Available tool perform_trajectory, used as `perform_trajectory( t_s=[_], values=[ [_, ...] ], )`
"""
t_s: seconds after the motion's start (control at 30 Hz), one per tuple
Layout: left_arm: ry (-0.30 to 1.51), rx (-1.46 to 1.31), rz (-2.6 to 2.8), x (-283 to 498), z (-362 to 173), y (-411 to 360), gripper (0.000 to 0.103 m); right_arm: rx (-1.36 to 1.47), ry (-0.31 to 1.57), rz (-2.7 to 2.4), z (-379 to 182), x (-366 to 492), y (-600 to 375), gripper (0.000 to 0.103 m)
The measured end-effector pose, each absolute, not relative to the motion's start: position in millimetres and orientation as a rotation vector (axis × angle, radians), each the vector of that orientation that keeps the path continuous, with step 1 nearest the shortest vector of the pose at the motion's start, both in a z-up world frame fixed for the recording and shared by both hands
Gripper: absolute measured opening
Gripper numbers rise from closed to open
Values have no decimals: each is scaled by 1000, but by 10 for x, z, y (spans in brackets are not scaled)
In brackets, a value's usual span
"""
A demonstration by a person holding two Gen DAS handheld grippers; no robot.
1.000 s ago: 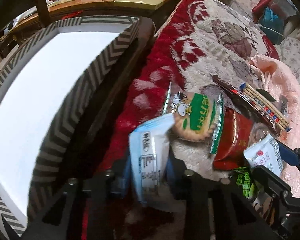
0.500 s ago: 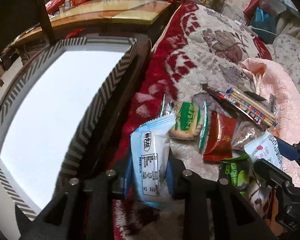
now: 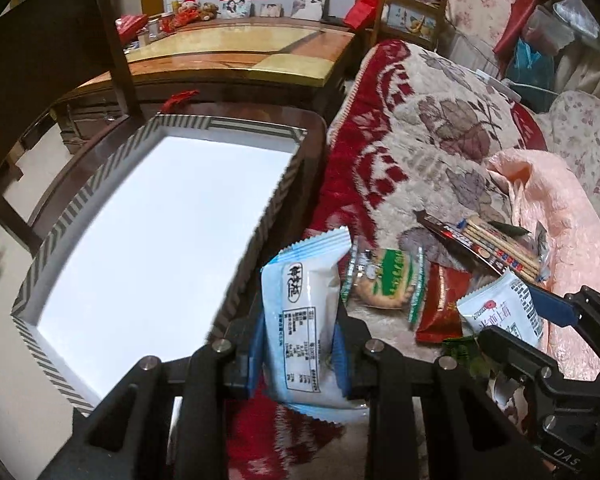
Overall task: Organize snacks
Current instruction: 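Grasp the light-blue packet with the left gripper while the right grasps the white-silver packet, then carry both packets over the white tray and open both grippers to drop them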
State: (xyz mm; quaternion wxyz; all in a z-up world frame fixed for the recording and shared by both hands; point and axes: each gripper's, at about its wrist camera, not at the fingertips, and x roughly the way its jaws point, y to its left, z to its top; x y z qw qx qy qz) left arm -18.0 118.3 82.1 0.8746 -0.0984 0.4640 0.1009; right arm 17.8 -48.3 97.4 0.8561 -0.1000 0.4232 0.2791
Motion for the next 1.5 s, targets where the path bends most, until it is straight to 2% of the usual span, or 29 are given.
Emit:
perform_trajectory(
  t_s=[0.43, 0.97, 1.5],
  values=[
    [965, -257, 309, -314, 823, 1682, 31, -258, 893, 675, 1030, 225, 66, 50],
    [981, -330, 493, -376, 733, 2679, 31, -274, 890, 804, 1081, 505, 978, 51],
    [1056, -371, 534, -308, 429, 2959, 31, -283, 938, 860, 857, 803, 1646, 50]
  ],
)
